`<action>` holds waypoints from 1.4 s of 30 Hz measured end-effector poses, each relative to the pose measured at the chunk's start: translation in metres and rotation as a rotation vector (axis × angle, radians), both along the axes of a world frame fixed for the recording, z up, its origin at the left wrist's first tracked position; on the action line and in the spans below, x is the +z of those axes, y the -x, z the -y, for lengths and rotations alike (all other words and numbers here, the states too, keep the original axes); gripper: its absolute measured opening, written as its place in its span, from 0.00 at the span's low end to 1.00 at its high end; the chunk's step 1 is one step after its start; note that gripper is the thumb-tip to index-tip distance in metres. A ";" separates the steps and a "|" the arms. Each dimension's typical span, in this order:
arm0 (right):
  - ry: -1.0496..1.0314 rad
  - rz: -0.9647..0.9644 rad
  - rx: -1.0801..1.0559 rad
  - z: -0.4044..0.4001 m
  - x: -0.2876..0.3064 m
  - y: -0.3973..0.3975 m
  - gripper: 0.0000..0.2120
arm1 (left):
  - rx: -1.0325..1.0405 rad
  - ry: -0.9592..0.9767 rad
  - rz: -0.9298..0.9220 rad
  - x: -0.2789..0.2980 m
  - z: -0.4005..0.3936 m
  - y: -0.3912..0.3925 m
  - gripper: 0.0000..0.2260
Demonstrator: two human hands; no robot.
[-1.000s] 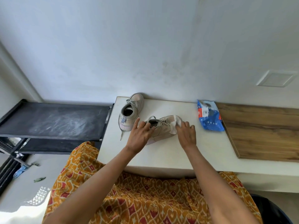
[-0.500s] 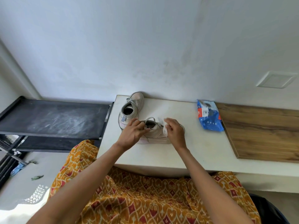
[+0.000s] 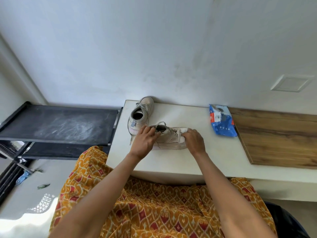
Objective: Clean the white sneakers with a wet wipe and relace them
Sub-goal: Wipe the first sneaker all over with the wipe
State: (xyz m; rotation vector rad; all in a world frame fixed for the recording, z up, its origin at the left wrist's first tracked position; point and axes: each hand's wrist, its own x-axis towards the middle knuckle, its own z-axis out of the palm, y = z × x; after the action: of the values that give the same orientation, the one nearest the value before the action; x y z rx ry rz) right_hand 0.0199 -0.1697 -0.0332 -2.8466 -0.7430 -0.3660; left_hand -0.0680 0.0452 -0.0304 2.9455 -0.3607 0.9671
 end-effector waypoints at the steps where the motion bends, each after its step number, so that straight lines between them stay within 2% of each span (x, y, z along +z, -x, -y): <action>1: -0.045 -0.026 -0.037 -0.008 0.005 -0.002 0.10 | 0.023 0.011 -0.017 -0.002 0.004 0.003 0.15; 3: -0.215 -0.047 -0.099 -0.029 0.019 0.000 0.13 | 0.090 0.033 -0.071 -0.006 0.010 0.011 0.16; 5: -0.288 -0.030 -0.035 -0.046 0.020 0.009 0.15 | 0.131 0.019 -0.113 -0.006 0.014 0.016 0.17; 7: -0.195 0.018 0.089 -0.045 0.005 0.017 0.15 | 0.124 -0.015 -0.154 -0.008 0.015 0.020 0.19; 11: 0.056 0.122 0.135 -0.007 -0.007 0.008 0.17 | 0.133 -0.015 -0.235 -0.011 0.019 0.024 0.22; 14: 0.108 -0.029 0.057 0.011 0.005 0.000 0.13 | 0.158 -0.007 -0.262 -0.011 0.023 0.026 0.23; 15: 0.075 -0.063 0.002 0.008 0.010 -0.002 0.12 | 0.166 0.001 -0.257 -0.011 0.024 0.026 0.23; 18: -0.224 -0.140 -0.119 -0.019 0.029 0.002 0.09 | 0.197 0.039 -0.244 -0.011 0.029 0.025 0.23; 19: -0.311 -0.168 -0.086 -0.030 0.031 0.007 0.11 | 0.207 0.046 -0.251 -0.012 0.032 0.025 0.24; 21: -0.344 -0.157 0.037 -0.049 0.025 0.019 0.13 | 0.230 0.047 -0.277 -0.013 0.038 0.026 0.26; 26: -0.215 -0.075 -0.022 -0.033 -0.002 0.027 0.15 | 0.285 0.057 -0.312 -0.017 0.047 0.027 0.30; 28: -0.084 -0.047 -0.081 -0.011 -0.006 0.015 0.15 | 0.296 0.058 -0.325 -0.018 0.048 0.028 0.31; 30: 0.141 -0.022 -0.099 0.004 -0.002 0.006 0.13 | 0.301 0.039 -0.327 -0.017 0.048 0.029 0.31; 31: 0.176 -0.027 -0.109 0.005 0.003 0.002 0.13 | 0.296 0.042 -0.329 -0.018 0.047 0.030 0.31; 33: 0.083 -0.071 -0.168 -0.008 0.018 0.003 0.12 | 0.281 0.050 -0.330 -0.021 0.045 0.032 0.31; 35: -0.142 -0.090 -0.225 -0.031 0.030 0.005 0.13 | 0.275 0.052 -0.336 -0.023 0.045 0.032 0.31; 37: -0.275 -0.125 -0.164 -0.050 0.033 0.013 0.13 | 0.272 0.074 -0.348 -0.022 0.045 0.031 0.30; 39: -0.211 -0.084 -0.050 -0.056 0.024 0.026 0.14 | 0.254 0.098 -0.343 -0.023 0.043 0.030 0.29; 42: -0.039 0.023 -0.029 -0.034 0.006 0.033 0.16 | 0.239 0.122 -0.317 -0.023 0.043 0.030 0.29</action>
State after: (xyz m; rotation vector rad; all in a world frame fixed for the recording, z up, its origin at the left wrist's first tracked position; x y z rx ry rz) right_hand -0.0128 -0.1358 -0.0273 -2.8236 -0.6917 -0.4141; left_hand -0.0976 0.0019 -0.0537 3.0031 0.0591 0.4962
